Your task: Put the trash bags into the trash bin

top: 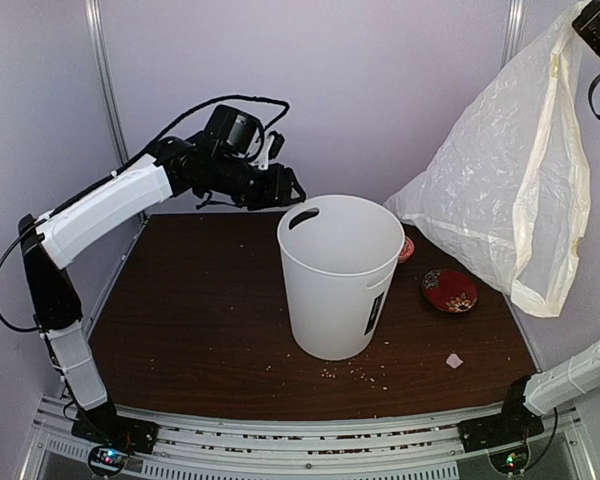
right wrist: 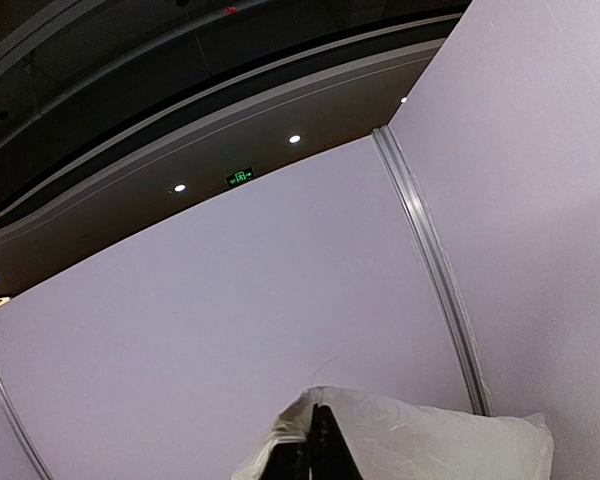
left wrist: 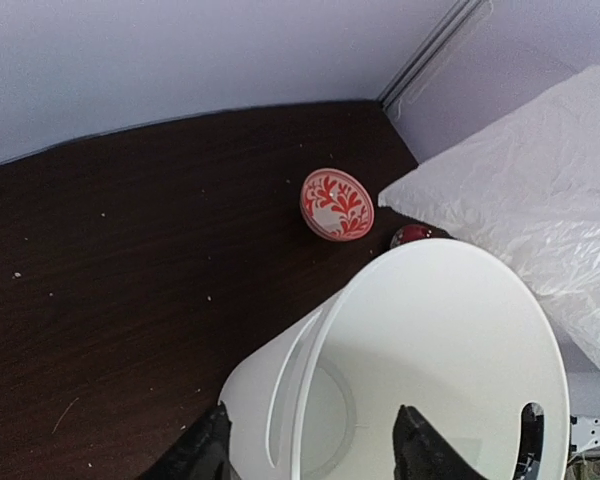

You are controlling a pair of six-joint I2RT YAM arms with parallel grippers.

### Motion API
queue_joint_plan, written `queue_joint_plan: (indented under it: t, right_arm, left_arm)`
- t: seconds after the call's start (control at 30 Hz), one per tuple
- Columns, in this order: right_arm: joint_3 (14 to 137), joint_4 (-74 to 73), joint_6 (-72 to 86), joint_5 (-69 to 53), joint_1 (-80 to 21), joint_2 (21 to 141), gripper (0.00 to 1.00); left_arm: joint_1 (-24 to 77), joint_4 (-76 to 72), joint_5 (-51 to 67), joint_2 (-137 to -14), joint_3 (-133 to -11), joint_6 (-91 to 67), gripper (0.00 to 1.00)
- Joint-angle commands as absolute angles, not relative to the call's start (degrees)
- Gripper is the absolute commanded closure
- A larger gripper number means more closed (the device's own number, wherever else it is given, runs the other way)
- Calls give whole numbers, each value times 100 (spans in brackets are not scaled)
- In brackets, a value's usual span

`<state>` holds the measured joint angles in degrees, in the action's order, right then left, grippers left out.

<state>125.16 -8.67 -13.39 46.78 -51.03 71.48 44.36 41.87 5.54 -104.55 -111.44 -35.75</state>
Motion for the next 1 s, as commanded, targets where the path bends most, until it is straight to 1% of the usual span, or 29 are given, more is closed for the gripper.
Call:
queue_joint_plan:
  t: [0.0, 0.07, 0.1, 0.23, 0.3, 0.4, 0.47, 0.53, 0.57, 0.67, 0.73, 0.83, 0.97]
  right_arm:
    - [12673, -732, -1555, 4530, -5089, 7153, 100]
    - [12679, -708, -1586, 4236, -5094, 7137, 100]
    - [12705, -739, -1594, 4063, -5092, 7148, 100]
    - [12993, -1036, -1456, 3605, -5093, 7366, 100]
    - [13133, -1166, -1432, 3557, -5090, 7512, 100]
    - [13129, -1064, -1550, 3591, -5094, 7644, 100]
    - [13013, -901, -1707, 3668, -5089, 7703, 100]
    - [12809, -692, -1808, 3836, -5098, 7720, 100]
    - [12731, -630, -1844, 3935, -5102, 7735, 100]
    - [12568, -516, -1891, 4135, -5098, 7779, 100]
    - [12464, -427, -1931, 4205, -5102, 7770, 100]
    - [12383, -369, -1993, 4270, -5098, 7778, 100]
    - [12248, -331, -2030, 4326, -5102, 7790, 100]
  left_arm:
    - [4484, 4024, -54, -9596, -11300, -3011, 41]
    - [4636, 3662, 44, -9238, -11000, -2593, 39]
    - [4796, 3389, 159, -9071, -10751, -2100, 38]
    - [5928, 2460, 411, -8664, -10263, -529, 29]
    - [6279, 2285, 646, -8791, -10413, -315, 26]
    - [6815, 2142, 690, -9236, -10877, -50, 24]
    - [7076, 1730, 715, -9540, -11048, -44, 21]
    - [7251, 1082, 800, -9827, -11099, -284, 16]
    - [7326, 824, 887, -10036, -11238, -405, 15]
    - [7572, 882, 857, -10793, -12210, -302, 14]
    - [7644, 971, 827, -11168, -12718, -338, 11]
    - [7667, 683, 924, -11411, -12862, -728, 4]
    - [7716, 475, 1287, -11649, -12953, -1018, 2]
